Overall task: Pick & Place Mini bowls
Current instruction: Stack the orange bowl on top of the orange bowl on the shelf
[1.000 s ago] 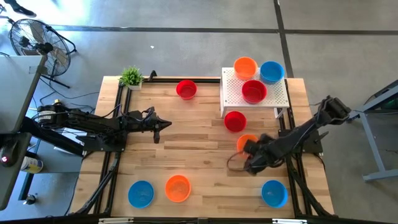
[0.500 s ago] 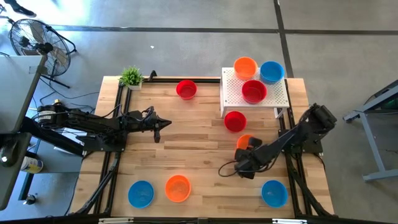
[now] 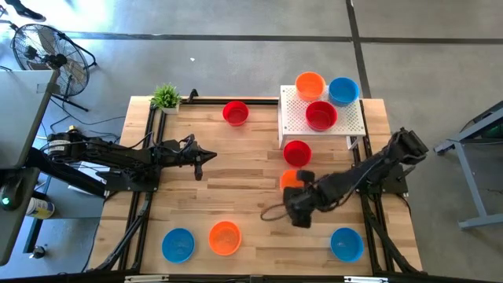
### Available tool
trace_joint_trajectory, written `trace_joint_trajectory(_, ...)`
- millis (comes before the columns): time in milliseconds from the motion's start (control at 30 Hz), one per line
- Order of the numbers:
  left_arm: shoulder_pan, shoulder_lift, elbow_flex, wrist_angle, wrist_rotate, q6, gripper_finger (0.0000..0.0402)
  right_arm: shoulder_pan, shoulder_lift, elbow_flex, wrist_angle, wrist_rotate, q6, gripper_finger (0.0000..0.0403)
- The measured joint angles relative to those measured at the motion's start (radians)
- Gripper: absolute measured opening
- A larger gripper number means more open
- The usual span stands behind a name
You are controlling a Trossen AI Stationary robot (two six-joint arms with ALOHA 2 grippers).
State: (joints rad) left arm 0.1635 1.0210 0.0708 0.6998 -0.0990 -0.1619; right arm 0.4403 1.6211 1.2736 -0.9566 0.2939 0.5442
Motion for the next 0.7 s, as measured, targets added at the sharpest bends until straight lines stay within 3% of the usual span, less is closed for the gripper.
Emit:
trace_joint_trajectory(200, 0.0, 0.0, 0.0, 0.0, 0.0, 0.0, 0.0001, -0.167, 0.0, 0.307, -0.183, 0.092, -0.185, 0.0003)
trace_joint_trajectory(400, 0.0, 0.0, 0.0, 0.0, 0.0, 0.0, 0.0001, -0.455, 0.0, 0.567, -0.351, 0.156, -0.368, 0.0002)
trace_joint_trajectory(700, 0.0, 0.0, 0.0, 0.0, -0.029, 0.0, 0.0001, -0.906, 0.024, 0.641, -0.354, 0.023, -0.602, 0.0001)
